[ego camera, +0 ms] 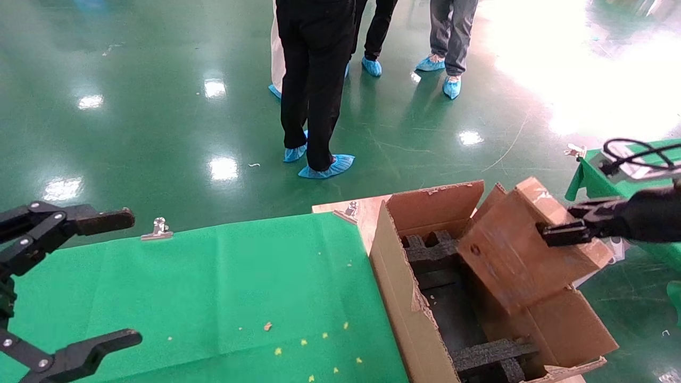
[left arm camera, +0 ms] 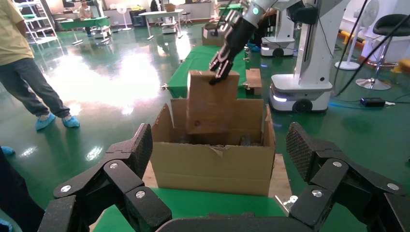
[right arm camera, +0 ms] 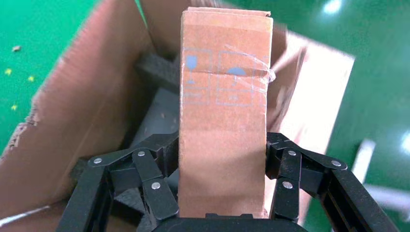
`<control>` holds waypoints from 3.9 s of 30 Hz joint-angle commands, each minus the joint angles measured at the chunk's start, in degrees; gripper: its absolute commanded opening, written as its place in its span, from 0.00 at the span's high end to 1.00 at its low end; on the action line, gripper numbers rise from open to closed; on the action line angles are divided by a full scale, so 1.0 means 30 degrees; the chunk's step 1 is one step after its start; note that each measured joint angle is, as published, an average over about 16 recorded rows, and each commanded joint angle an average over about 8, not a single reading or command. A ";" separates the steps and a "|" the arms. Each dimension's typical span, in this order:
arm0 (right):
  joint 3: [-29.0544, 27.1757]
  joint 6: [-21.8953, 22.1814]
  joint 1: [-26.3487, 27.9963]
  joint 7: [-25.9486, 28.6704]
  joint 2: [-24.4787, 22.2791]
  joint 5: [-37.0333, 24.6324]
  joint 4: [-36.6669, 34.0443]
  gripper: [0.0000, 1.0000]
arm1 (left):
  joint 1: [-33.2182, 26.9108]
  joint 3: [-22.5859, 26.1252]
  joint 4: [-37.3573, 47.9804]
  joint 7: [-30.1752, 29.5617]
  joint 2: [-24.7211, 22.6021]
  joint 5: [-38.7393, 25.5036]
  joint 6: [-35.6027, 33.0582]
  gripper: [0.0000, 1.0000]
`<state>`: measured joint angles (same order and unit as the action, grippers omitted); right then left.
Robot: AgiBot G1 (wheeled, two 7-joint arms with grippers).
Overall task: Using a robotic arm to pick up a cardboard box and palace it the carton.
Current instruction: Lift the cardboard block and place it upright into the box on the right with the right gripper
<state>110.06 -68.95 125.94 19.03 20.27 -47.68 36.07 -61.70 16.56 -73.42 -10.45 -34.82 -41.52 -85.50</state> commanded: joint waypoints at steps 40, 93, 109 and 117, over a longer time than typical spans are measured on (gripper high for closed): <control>0.2342 0.6821 -0.2129 1.0547 -0.0873 -0.2217 0.5118 1.00 | -0.0010 0.0041 0.0019 0.0022 0.0015 0.0029 0.0011 0.00; 0.4272 1.2860 -0.8776 1.7550 0.6224 -0.5197 0.1909 1.00 | -0.0026 0.0103 0.0022 0.0054 0.0039 0.0071 0.0035 0.00; 0.3141 1.1797 -1.0322 1.5224 0.7289 -0.3562 -0.0622 0.00 | -0.0022 0.0116 0.0028 0.0062 0.0044 0.0081 0.0044 0.00; 0.3253 1.1787 -1.0197 1.5386 0.7192 -0.3685 -0.0395 0.00 | -0.0024 0.0116 0.0028 0.0060 0.0044 0.0081 0.0044 0.00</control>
<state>119.75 -33.59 95.34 65.10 41.85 -58.66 34.80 -61.78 16.91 -73.33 -10.26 -34.69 -41.28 -85.37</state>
